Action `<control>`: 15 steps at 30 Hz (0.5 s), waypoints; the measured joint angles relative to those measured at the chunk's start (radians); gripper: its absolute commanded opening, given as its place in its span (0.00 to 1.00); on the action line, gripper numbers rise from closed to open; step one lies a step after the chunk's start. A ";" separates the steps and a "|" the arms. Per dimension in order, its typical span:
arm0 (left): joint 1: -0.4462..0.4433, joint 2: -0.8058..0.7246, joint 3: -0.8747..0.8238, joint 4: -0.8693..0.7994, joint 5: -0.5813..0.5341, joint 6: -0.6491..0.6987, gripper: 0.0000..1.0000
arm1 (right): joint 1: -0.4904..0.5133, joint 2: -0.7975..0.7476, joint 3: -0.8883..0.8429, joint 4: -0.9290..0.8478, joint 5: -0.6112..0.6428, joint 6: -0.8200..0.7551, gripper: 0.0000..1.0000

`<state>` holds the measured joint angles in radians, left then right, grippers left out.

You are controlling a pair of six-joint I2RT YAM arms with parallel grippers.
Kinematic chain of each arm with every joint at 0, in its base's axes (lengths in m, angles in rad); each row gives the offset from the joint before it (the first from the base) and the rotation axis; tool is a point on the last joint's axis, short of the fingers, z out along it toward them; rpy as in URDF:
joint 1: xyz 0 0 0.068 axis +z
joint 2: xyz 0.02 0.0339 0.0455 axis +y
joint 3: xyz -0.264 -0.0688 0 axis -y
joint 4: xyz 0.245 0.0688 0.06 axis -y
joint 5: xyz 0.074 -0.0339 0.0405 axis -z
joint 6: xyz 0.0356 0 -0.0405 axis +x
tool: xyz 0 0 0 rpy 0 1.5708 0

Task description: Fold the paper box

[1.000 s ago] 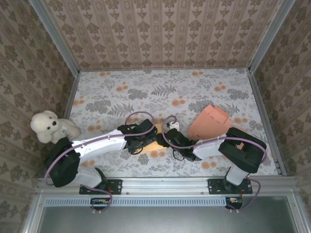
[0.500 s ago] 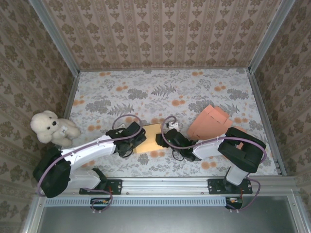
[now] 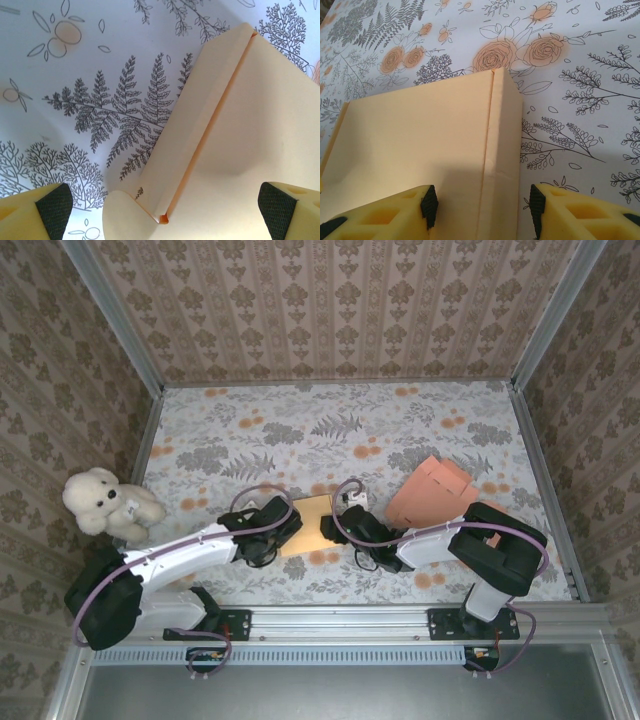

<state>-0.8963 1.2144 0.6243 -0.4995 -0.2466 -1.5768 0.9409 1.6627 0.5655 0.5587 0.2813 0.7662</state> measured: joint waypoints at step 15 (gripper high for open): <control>-0.051 0.076 0.017 0.060 0.004 -0.085 1.00 | 0.000 0.002 0.000 0.003 0.000 0.000 0.55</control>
<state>-0.9474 1.2900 0.6411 -0.4400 -0.2424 -1.6619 0.9409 1.6646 0.5655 0.5621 0.2813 0.7666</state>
